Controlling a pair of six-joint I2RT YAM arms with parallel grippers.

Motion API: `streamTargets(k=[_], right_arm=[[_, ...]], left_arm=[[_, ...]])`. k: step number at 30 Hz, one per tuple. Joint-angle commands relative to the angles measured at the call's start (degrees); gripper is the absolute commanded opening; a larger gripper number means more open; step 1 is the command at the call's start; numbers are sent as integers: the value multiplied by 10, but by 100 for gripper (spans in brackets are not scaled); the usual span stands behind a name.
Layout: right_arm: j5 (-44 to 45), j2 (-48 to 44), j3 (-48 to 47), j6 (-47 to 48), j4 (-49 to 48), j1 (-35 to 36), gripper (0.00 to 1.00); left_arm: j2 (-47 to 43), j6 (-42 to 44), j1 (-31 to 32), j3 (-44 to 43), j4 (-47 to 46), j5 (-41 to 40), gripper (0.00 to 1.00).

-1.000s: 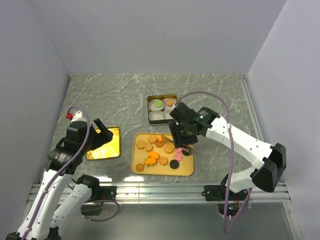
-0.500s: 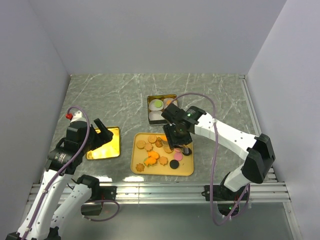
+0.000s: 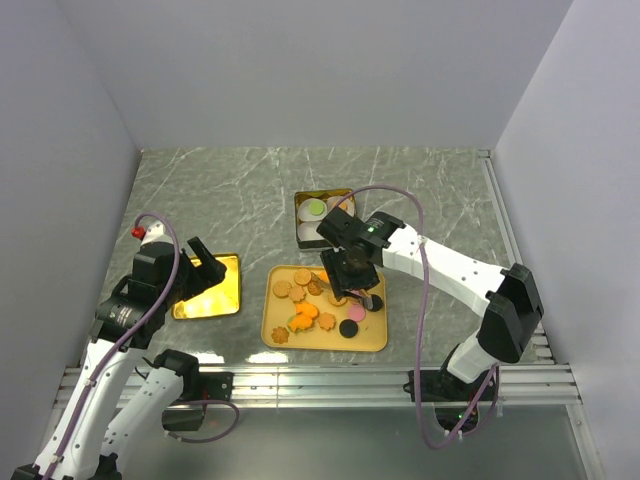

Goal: Pack the cookies

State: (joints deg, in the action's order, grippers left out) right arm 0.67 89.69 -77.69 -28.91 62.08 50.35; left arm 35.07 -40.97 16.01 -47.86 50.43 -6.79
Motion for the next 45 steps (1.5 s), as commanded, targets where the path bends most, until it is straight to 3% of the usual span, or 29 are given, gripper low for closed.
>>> streamTargets(k=[1, 16, 45], right_arm=[[1, 7, -19, 1, -18, 5, 62], [-5, -9, 7, -7, -28, 6, 48], [-34, -33, -112, -18, 21, 31, 47]], left_arm=[[-5, 7, 2, -4, -16, 4, 86], [-4, 7, 2, -4, -16, 5, 85], [1, 4, 2, -4, -13, -2, 85]])
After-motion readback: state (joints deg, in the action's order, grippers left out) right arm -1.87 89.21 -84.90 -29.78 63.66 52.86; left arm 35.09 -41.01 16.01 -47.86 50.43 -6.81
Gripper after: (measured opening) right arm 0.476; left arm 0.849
